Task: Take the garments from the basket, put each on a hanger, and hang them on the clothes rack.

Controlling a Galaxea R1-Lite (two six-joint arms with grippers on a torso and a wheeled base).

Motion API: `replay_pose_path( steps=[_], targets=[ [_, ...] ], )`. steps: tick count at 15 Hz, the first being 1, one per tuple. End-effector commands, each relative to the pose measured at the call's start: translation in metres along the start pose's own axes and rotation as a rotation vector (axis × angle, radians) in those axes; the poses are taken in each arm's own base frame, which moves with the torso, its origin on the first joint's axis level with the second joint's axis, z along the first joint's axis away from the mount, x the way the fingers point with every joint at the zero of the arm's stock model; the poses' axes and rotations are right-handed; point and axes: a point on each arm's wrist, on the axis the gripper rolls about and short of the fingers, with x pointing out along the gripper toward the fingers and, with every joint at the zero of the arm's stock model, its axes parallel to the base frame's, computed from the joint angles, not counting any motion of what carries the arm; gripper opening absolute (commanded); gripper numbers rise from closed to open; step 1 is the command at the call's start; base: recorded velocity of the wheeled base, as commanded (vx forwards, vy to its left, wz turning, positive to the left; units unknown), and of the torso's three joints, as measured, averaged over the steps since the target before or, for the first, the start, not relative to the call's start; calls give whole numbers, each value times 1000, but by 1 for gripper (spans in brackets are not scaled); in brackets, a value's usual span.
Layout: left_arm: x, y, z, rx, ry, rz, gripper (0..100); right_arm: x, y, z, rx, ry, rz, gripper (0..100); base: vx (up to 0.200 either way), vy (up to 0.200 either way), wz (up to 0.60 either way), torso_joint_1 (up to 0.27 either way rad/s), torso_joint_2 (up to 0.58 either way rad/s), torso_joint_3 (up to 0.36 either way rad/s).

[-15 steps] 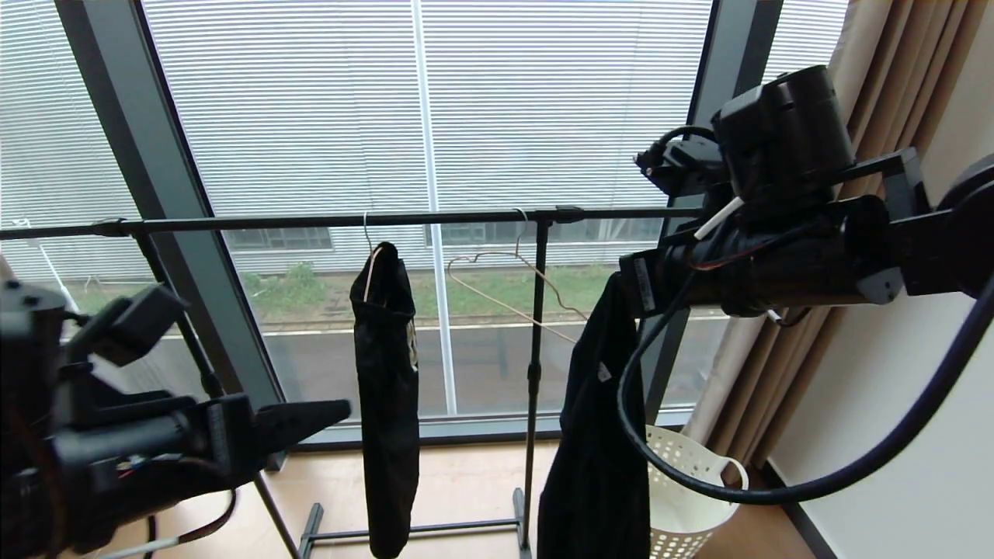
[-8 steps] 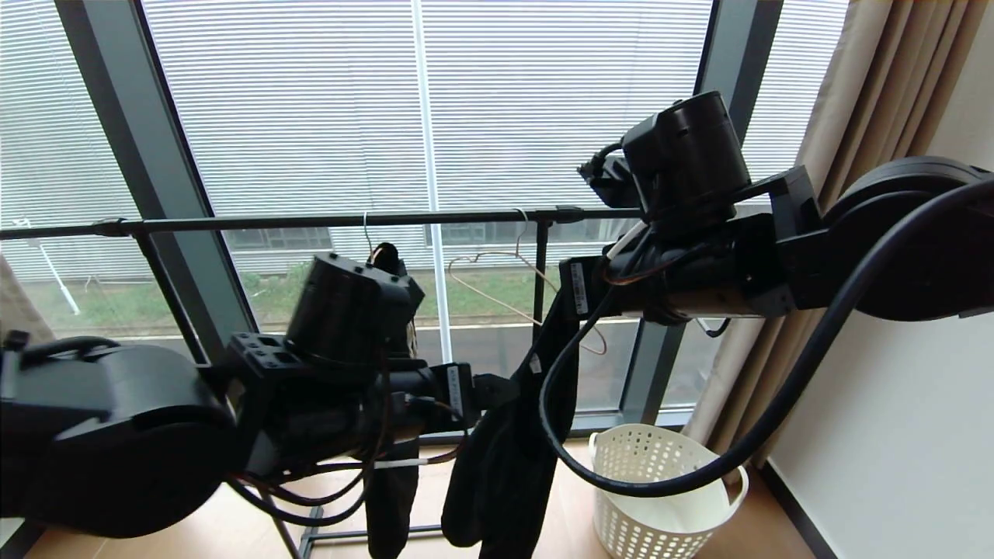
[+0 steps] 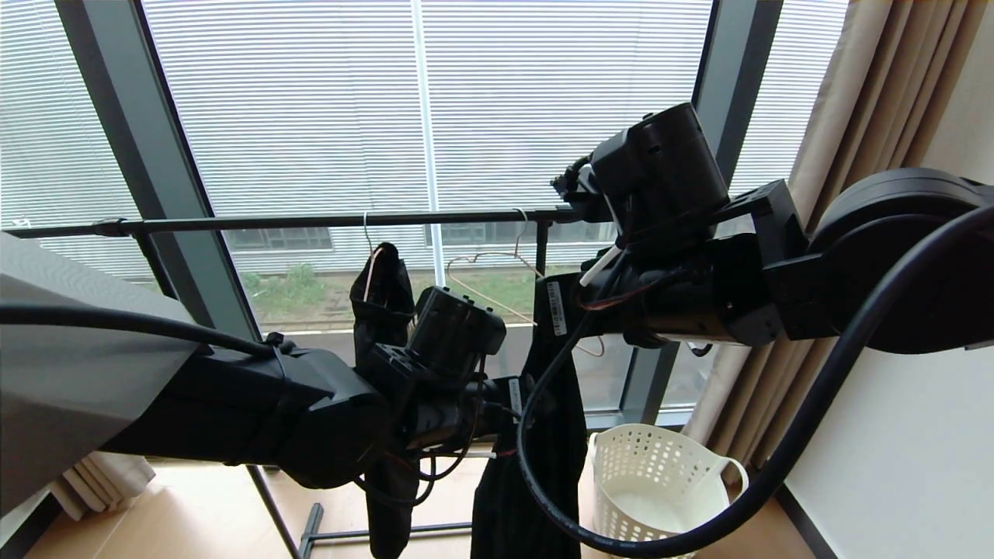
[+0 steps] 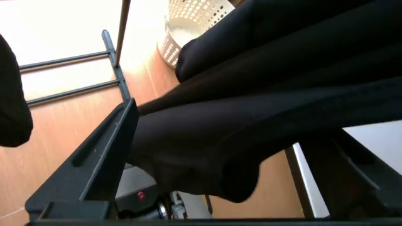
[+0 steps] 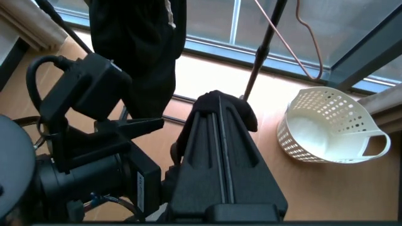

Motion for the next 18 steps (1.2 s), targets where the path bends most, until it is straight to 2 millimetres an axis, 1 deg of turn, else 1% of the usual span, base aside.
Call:
replay_pose_path(
  steps=[1,4,6,7,10,14,15,18],
  targets=[
    [-1,4,-5,-1,14,15,100,-2,-1,2,3,-8,0,0,0,0,0,0,0,0],
    [-28,4,-9,5,6,-9,100,6,-9,4,11,-3,-24,0,0,0,0,0,0,0],
    [-38,4,-12,12,3,-19,100,7,-12,5,16,-6,-32,0,0,0,0,0,0,0],
    [-39,6,-11,9,-8,-26,100,7,-12,6,18,-7,-33,0,0,0,0,0,0,0],
    [-34,9,-13,8,-23,-31,100,5,-13,6,19,-10,-32,0,0,0,0,0,0,0],
    [-10,9,-9,2,-26,-13,100,2,-13,6,21,-11,-30,0,0,0,0,0,0,0],
    [-1,11,-8,-2,-23,4,100,2,-13,6,21,-11,-30,0,0,0,0,0,0,0],
    [12,22,-8,-10,-22,64,100,-1,-14,8,25,-19,-27,0,0,0,0,0,0,0]
  ],
)
